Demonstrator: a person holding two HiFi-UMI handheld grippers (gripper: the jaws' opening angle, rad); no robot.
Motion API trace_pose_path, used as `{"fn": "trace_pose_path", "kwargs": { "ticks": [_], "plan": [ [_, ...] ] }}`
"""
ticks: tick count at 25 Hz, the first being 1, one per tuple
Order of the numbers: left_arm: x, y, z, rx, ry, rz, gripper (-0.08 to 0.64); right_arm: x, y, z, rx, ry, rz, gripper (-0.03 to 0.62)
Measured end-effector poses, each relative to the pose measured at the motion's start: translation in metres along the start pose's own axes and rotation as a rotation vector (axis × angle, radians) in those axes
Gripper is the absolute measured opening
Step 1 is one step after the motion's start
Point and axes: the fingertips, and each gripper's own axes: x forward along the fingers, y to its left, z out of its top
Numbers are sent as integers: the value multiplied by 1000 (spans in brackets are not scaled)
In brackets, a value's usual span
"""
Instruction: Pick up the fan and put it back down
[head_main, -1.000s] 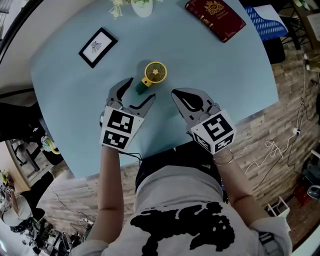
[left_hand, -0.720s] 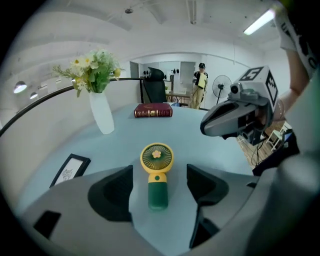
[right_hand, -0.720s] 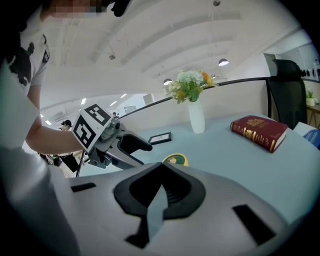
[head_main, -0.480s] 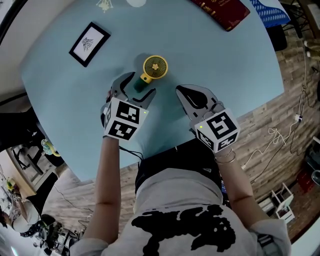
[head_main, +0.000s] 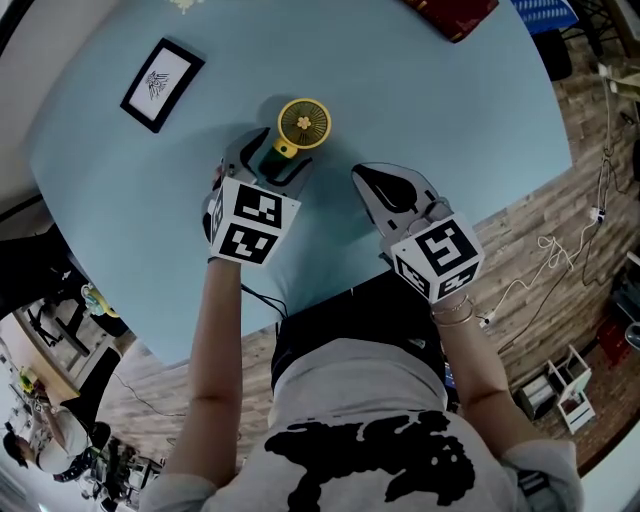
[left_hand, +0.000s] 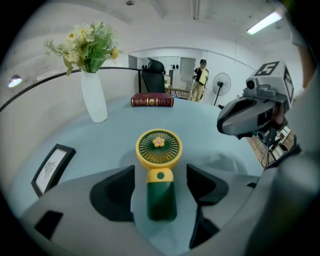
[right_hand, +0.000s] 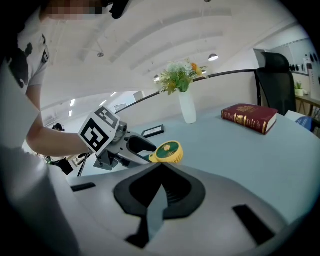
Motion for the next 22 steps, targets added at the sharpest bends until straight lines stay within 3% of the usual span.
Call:
{"fn": "trace_pose_path", "kwargs": {
  "ticks": [6, 11, 22],
  "plan": [
    [9, 1, -1, 60, 12, 13, 331, 0, -3, -6, 9, 6, -2, 5],
    [16, 3, 1, -11, -1, 5, 316, 5, -8, -2, 0, 1, -5, 5],
    [21, 4, 0, -27, -13, -1, 302, 7, -20, 6, 2, -20, -46, 5]
  ]
}}
